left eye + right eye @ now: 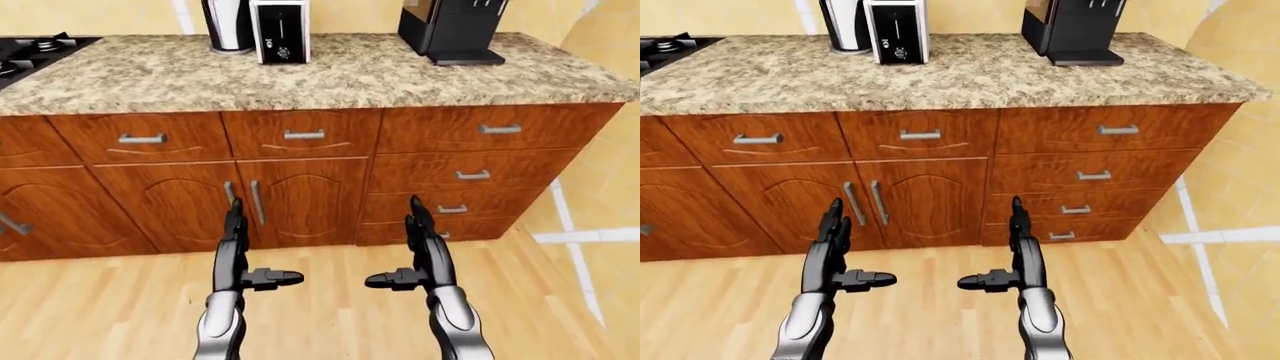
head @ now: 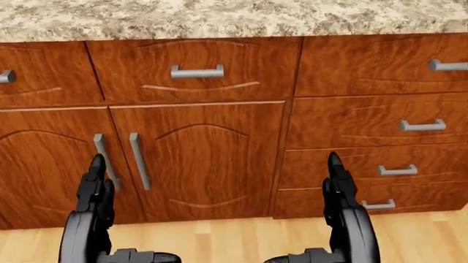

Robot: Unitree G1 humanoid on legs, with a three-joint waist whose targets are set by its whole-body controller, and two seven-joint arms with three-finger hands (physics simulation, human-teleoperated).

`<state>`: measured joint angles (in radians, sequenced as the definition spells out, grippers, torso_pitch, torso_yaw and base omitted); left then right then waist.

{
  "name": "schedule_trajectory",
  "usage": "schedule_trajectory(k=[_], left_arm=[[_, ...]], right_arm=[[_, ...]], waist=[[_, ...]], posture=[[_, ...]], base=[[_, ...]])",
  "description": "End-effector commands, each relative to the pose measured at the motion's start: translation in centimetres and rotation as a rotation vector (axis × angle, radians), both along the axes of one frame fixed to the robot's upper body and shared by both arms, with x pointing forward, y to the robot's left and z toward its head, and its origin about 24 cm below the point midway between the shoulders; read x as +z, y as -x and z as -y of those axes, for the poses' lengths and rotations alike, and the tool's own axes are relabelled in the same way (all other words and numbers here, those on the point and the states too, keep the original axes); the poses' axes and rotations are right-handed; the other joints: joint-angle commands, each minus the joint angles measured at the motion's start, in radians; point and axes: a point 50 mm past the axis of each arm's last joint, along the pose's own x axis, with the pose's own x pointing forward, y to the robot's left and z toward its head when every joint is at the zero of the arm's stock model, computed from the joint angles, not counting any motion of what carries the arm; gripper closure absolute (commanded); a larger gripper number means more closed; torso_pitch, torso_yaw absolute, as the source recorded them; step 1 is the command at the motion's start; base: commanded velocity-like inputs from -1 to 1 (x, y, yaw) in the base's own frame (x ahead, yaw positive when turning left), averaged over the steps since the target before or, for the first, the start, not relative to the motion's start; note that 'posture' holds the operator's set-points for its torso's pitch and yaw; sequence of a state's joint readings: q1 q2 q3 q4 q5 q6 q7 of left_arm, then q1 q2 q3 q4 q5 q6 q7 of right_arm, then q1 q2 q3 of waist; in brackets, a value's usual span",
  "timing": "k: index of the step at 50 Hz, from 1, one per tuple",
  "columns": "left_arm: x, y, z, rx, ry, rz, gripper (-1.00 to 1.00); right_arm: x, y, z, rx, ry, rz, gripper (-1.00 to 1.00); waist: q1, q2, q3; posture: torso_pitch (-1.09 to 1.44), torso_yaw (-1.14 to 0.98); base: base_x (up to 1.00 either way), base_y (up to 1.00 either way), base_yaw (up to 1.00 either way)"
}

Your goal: Push down the lever of the toaster to turn it on.

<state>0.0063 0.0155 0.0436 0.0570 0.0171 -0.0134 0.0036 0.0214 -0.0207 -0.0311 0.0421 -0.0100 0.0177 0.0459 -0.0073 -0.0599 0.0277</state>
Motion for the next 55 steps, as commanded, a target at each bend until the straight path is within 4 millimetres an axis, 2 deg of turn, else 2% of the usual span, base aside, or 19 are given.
schedule_trajectory(k=[1,3,7,11,13,14,15,16,25,28,30,33,38,40,42,43,44,46,55], left_arm=[[1.42,-0.40,0.05,-0.008,-0.007,0.081,-1.00],[1.40,-0.40,0.01,-0.007,-0.006,0.081,-1.00],[1.50,-0.33,0.02,-0.008,-0.006,0.081,-1.00],[1.31,-0.34,0.00,-0.009,-0.008,0.082,-1.00],[1.33,-0.38,-0.01,-0.009,-0.008,0.082,-1.00],[1.31,-0.36,-0.02,-0.009,-0.008,0.083,-1.00],[1.42,-0.30,0.00,-0.009,-0.008,0.083,-1.00],[1.48,-0.29,0.02,-0.009,-0.008,0.083,-1.00],[1.27,-0.38,0.01,-0.009,-0.008,0.082,-1.00],[1.52,-0.37,0.06,-0.009,-0.008,0.082,-1.00],[1.51,-0.37,0.05,-0.008,-0.008,0.082,-1.00],[1.59,-0.34,0.08,-0.009,-0.008,0.082,-1.00],[1.57,-0.34,0.03,-0.007,-0.006,0.083,-1.00],[1.47,-0.31,0.03,-0.007,-0.007,0.083,-1.00],[1.43,-0.32,0.02,-0.007,-0.007,0.083,-1.00],[1.46,-0.33,0.03,-0.007,-0.007,0.083,-1.00],[1.45,-0.33,0.02,-0.007,-0.007,0.083,-1.00],[1.36,-0.33,0.02,-0.007,-0.007,0.084,-1.00],[1.52,-0.31,0.04,-0.006,-0.009,0.085,-1.00]], right_arm=[[1.38,-0.40,-0.03,-0.001,0.000,0.073,-1.00],[1.42,-0.37,-0.05,0.000,0.000,0.073,-1.00],[1.49,-0.36,-0.09,0.000,0.000,0.073,-1.00],[1.52,-0.31,-0.08,0.001,0.002,0.074,-1.00],[1.40,-0.36,-0.06,0.001,0.002,0.074,-1.00],[1.40,-0.38,-0.05,0.001,0.002,0.074,-1.00],[1.41,-0.31,-0.06,0.002,0.002,0.074,-1.00],[1.49,-0.30,-0.08,0.001,0.002,0.074,-1.00],[1.46,-0.32,-0.05,0.001,0.003,0.074,-1.00],[1.39,-0.38,-0.04,0.001,0.003,0.074,-1.00],[1.40,-0.42,-0.04,0.000,0.002,0.074,-1.00],[1.33,-0.39,-0.02,0.001,0.002,0.074,-1.00],[1.31,-0.41,-0.06,0.001,0.002,0.073,-1.00],[1.31,-0.42,-0.05,0.001,0.002,0.073,-1.00],[1.26,-0.44,-0.04,0.001,0.003,0.072,-1.00],[1.38,-0.35,-0.08,0.001,0.003,0.073,-1.00],[1.31,-0.34,-0.04,0.001,0.003,0.073,-1.00],[1.33,-0.40,-0.03,0.000,0.003,0.074,-1.00],[1.49,-0.43,-0.02,0.001,0.003,0.081,-1.00]], waist=[[-0.007,0.017,-0.011],[-0.004,-0.001,-0.015],[-0.003,0.024,-0.013],[-0.004,0.082,-0.004],[-0.003,0.147,-0.018],[-0.007,0.153,-0.031],[0.006,0.128,-0.014],[0.002,0.129,-0.007],[0.005,0.042,-0.007],[0.003,-0.021,-0.017],[-0.008,0.010,-0.010],[-0.004,0.006,-0.018],[-0.002,0.056,-0.005],[-0.004,0.095,-0.007],[0.001,0.171,-0.026],[0.009,0.120,-0.016],[0.006,0.128,-0.013],[0.013,0.113,-0.015],[0.020,0.017,-0.001]], posture=[[0.00,0.00],[0.00,0.00],[0.00,0.00],[0.00,0.00],[0.00,0.00],[0.00,0.00],[0.00,0.00],[0.00,0.00],[0.00,0.00],[0.00,0.00],[0.00,0.00],[0.00,0.00],[0.00,0.00],[0.00,0.00],[0.00,0.00],[0.00,0.00],[0.00,0.00],[0.00,0.00],[0.00,0.00]], base=[[0.00,0.20,0.00],[0.00,0.20,0.00],[0.00,0.21,0.00],[0.00,0.21,0.00],[0.00,0.20,0.00],[0.00,0.20,0.00],[0.00,0.20,0.00],[0.00,0.20,0.00],[0.00,0.20,0.00],[0.00,0.20,0.00],[0.00,0.20,0.00],[0.00,0.20,0.00],[0.00,0.20,0.00],[0.00,0.20,0.00],[0.00,0.20,0.00],[0.00,0.20,0.00],[0.00,0.20,0.00],[0.00,0.20,0.00],[0.00,0.15,0.00]])
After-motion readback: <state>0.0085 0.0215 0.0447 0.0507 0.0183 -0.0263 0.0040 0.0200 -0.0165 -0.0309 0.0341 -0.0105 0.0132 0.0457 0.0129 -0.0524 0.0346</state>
